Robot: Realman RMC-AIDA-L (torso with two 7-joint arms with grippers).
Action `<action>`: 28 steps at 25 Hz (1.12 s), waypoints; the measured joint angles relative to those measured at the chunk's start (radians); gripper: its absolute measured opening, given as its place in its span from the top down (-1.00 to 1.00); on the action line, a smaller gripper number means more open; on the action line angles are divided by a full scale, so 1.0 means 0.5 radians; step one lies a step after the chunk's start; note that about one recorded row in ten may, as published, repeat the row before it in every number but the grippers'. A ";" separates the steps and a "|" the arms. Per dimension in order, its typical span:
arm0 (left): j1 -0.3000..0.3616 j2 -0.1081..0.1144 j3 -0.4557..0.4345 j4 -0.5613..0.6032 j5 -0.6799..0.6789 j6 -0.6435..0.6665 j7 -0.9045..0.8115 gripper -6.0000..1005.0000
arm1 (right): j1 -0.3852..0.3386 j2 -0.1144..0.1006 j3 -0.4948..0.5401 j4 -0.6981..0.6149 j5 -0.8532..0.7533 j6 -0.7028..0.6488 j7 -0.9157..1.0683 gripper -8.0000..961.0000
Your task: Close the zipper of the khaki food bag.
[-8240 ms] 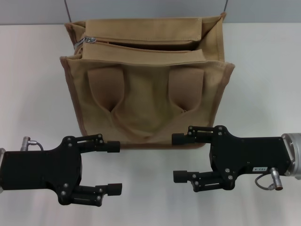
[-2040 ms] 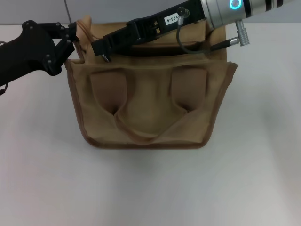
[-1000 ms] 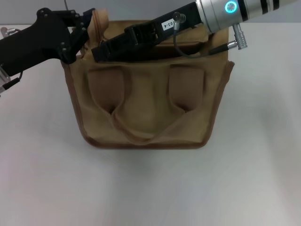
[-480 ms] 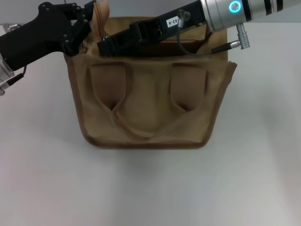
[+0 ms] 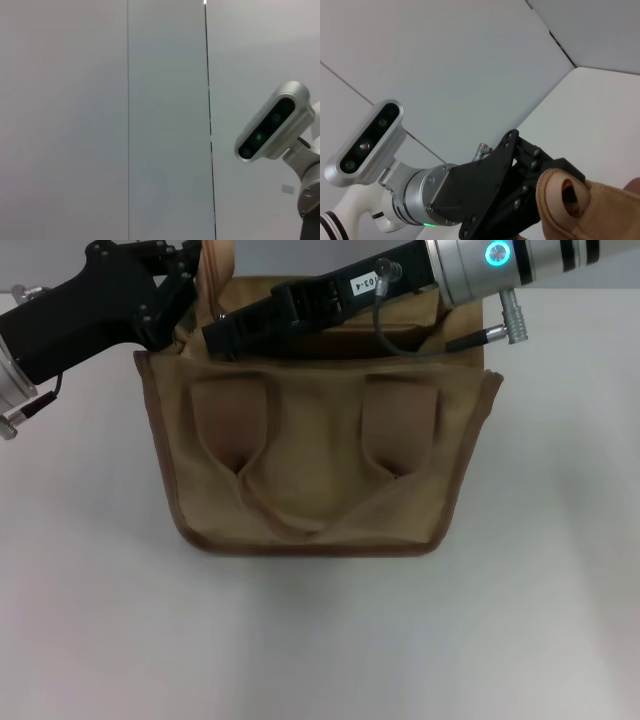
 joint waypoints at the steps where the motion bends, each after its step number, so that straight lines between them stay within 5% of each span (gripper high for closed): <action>1: 0.004 0.002 -0.002 0.000 0.000 0.000 -0.006 0.95 | -0.002 0.000 0.002 0.000 0.000 0.000 -0.001 0.20; 28: -0.005 0.013 0.000 -0.084 -0.082 -0.016 -0.090 0.92 | -0.022 0.007 0.006 -0.006 0.026 0.023 -0.051 0.36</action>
